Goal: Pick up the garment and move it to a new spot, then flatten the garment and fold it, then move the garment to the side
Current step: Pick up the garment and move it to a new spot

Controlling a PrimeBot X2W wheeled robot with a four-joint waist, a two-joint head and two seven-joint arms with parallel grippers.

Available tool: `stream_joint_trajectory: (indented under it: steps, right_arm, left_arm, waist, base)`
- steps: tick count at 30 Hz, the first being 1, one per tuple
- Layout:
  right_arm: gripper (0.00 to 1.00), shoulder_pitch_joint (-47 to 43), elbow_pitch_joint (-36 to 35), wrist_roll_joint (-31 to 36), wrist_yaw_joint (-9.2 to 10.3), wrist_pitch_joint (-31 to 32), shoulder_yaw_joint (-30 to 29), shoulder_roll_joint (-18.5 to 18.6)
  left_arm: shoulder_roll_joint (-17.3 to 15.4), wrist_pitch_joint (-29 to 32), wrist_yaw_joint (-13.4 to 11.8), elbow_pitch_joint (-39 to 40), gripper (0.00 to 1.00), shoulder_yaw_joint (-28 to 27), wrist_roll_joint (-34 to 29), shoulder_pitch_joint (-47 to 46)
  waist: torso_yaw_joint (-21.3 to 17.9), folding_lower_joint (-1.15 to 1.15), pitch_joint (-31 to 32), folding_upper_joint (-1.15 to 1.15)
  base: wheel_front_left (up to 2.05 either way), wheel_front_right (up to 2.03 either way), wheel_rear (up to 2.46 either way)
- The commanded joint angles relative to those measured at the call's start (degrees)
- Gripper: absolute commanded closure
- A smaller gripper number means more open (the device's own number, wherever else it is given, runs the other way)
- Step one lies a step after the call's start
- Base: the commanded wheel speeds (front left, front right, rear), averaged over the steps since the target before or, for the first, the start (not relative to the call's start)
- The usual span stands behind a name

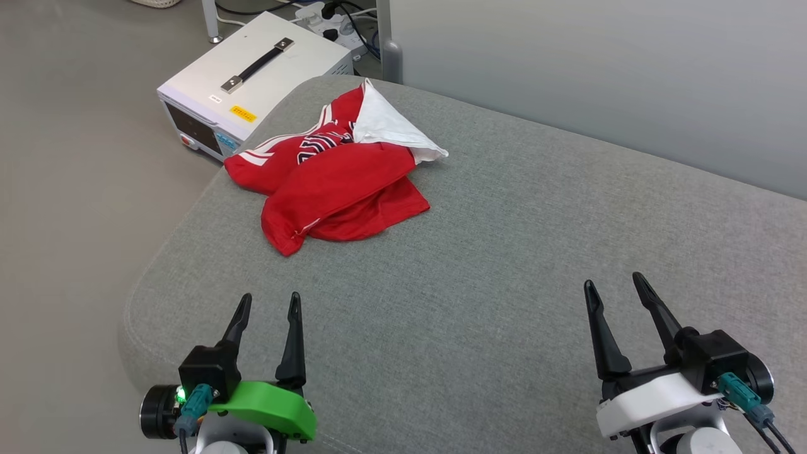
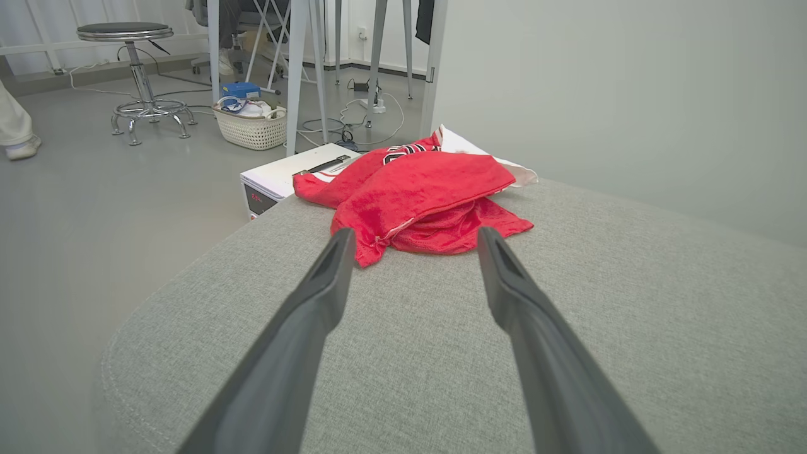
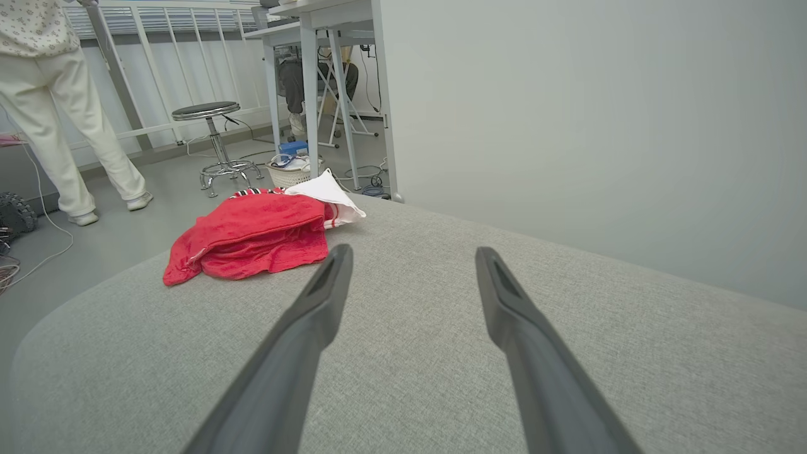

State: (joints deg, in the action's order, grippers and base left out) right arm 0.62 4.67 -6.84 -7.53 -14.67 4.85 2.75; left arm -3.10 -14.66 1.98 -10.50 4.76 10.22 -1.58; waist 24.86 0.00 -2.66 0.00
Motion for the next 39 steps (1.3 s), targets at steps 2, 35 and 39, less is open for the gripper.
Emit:
stream_joint_trajectory:
  steps: [2, 35, 39]
  right_arm:
    - [0.0, 0.73, 0.14, -0.43, 0.04, -0.33, -0.06, 0.12]
    - [0.0, 10.12, -6.94, 4.52, 0.04, -0.33, 1.51, 1.56]
    - [0.0, 10.98, -8.02, 4.78, 0.04, -0.33, 1.93, 1.58]
  left_arm:
    - [0.23, -0.34, 0.69, -0.12, 0.0, 0.09, -0.81, -0.55]
    - [-24.74, 25.89, 5.49, -20.04, 0.0, 16.19, 21.67, -44.32]
    - [-30.08, 32.62, 5.5, -21.23, 0.0, 20.29, 27.68, -48.46]
  waist:
    - [0.62, 0.0, 0.02, 0.0]
    - [-12.39, 0.0, -23.58, 0.0]
    - [-14.33, 0.0, -26.2, 0.0]
  base:
    - [0.0, 0.0, 0.0]
    - [0.0, 0.0, 0.0]
    - [0.0, 0.0, 0.0]
